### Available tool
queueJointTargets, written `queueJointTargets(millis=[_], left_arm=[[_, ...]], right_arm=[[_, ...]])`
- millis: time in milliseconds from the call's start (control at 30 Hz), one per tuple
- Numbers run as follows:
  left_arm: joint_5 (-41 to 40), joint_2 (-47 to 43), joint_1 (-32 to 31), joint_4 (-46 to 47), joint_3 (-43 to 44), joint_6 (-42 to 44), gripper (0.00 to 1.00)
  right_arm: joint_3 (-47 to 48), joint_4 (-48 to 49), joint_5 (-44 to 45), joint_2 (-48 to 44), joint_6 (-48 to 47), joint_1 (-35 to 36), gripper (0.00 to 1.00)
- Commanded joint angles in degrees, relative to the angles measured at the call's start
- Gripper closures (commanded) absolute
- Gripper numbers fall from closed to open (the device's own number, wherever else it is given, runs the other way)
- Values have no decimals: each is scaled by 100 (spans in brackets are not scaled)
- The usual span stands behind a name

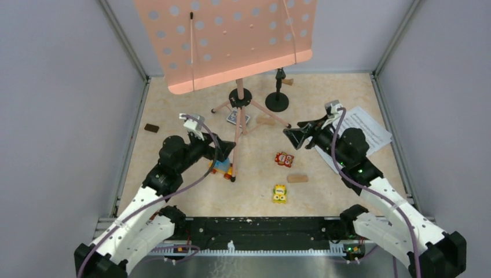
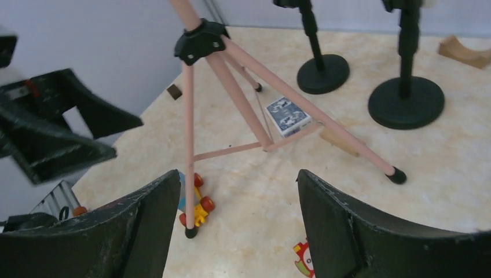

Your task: Pack up the instrument practice props

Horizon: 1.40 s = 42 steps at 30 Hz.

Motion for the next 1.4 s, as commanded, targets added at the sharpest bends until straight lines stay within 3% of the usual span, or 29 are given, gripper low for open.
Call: queueJointTargets(millis=[0,167,300,433,633,867,1033,1300,1333,1367], left_arm=[[1533,332,1268,1621,-231,-782,1],[2009,639,1996,2572,-380,-1518,1],[2038,1075,2083,2639,-65,-1846,1],[1569,1096,2086,2648,75,-2062,1],[1107,1178,2088,2554,302,-2096,1],[1642,1334,2088,2122,582,-1916,1],[1735,1161,2088,1933,436,-1840,1],[2366,538,2088,1190,0,-1870,1],[2369,419,2087,1132,-98,-1874,1],[2365,302,2088,1056,-188,-1880,1]], right_arm=[[380,1276,200,451,-583,525,27],[476,2165,63,1028,-1049,957,28],[804,2841,78,1715,-1369,1106,28],[1300,3496,53,2516,-1357,1105,28],[2288,3701,-40,3680,-1464,1111,28],[2899,3687,-757,4546,-1569,1118,28],[3158,3657,-691,4966,-1688,1160,30],[3616,3537,-528,5457,-1991,1257,56],[3637,3503,-466,5467,-2098,1281,61],[3640,3439,-430,5452,-2239,1301,74]])
